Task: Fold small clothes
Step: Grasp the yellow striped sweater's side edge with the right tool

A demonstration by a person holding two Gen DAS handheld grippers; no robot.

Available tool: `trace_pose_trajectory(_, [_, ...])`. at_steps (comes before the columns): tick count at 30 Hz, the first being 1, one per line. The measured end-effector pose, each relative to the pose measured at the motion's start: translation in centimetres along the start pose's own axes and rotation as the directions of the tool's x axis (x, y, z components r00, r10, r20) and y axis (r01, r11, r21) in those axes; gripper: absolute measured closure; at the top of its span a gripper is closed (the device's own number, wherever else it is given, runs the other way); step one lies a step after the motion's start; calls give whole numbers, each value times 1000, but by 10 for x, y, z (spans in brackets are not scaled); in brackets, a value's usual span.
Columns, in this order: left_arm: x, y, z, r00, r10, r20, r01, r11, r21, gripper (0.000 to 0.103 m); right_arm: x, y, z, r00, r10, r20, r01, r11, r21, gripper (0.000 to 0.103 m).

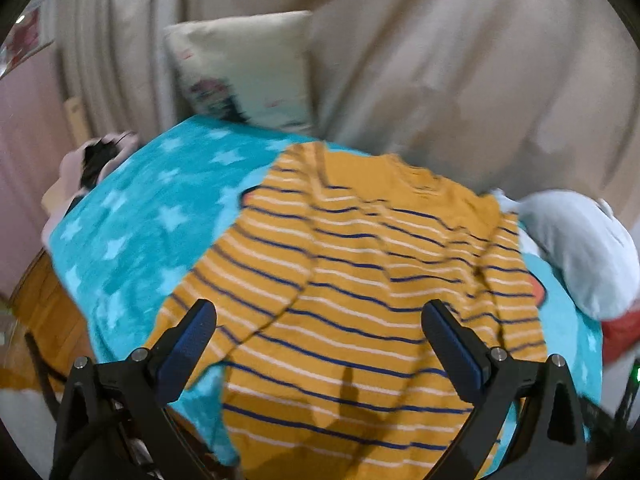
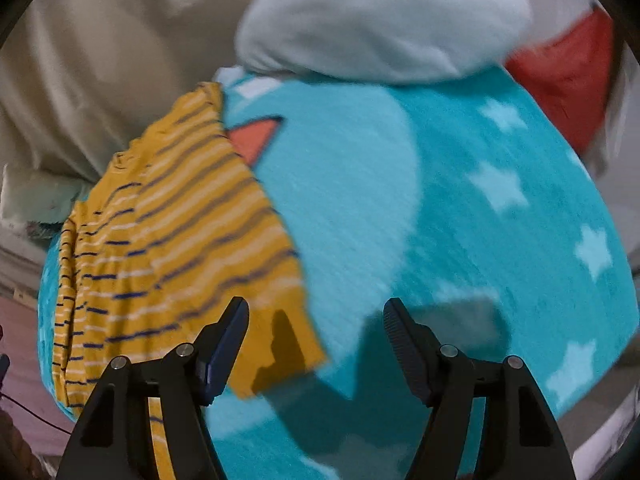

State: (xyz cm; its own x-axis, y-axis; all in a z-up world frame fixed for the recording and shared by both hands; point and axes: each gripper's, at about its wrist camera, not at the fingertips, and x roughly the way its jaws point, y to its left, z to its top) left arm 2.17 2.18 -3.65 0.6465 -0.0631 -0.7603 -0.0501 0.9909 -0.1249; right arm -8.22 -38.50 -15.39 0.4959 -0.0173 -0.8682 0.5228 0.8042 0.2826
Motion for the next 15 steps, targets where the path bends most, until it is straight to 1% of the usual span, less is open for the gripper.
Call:
trace_pose_trajectory(2, [4,10,1,1000,11,-13,-12,999,-33,1,0,-12,-8,1000,8,-18,-8,1000,29,28])
trace_pose_trajectory(4, [7,12,-2,1000,16,-22,-17,999,-39,1,5,-14,-13,998,51,-42,-48,997,66,28])
trace_pose_trajectory(6, [10,11,-5,999,12,-39,-14,999,-40,1,16,-8,-16,991,119,-65,-112,988,102,26])
trace_pose_trajectory(7, [11,8,-7,999,5,-48,-7,999,-38,1,19,2,-16,992,119,-51,-114,990,85,26])
trace_pose_trajectory(8, [12,6,-8,998,-5,-59,3,999,-33,1,21,16,-15,995,96,-32,-95,995,30,27])
trace_pose_trajectory(9, [12,2,-9,998,-11,-66,10,1000,-24,1,25,30,-14,996,80,-43,-82,996,-30,33])
trace_pose_trajectory(10, [11,-1,-9,998,-16,-66,16,1000,-11,1,27,40,-14,996,74,-55,-78,995,-69,63])
trace_pose_trajectory(11, [10,-3,-9,998,-16,-60,16,1000,2,1,27,46,-14,993,92,-76,-99,991,-91,94])
trace_pose_trajectory(12, [7,-4,-9,999,-12,-51,12,1000,12,1,26,47,-11,987,130,-97,-139,986,-93,94])
trace_pose_trajectory(13, [5,-4,-8,999,-5,-39,6,1000,16,0,22,45,-6,986,146,-86,-153,985,-84,94])
trace_pose_trajectory(15, [0,0,-5,1000,6,-16,-6,1000,0,1,6,29,10,992,125,-20,-126,990,-66,94])
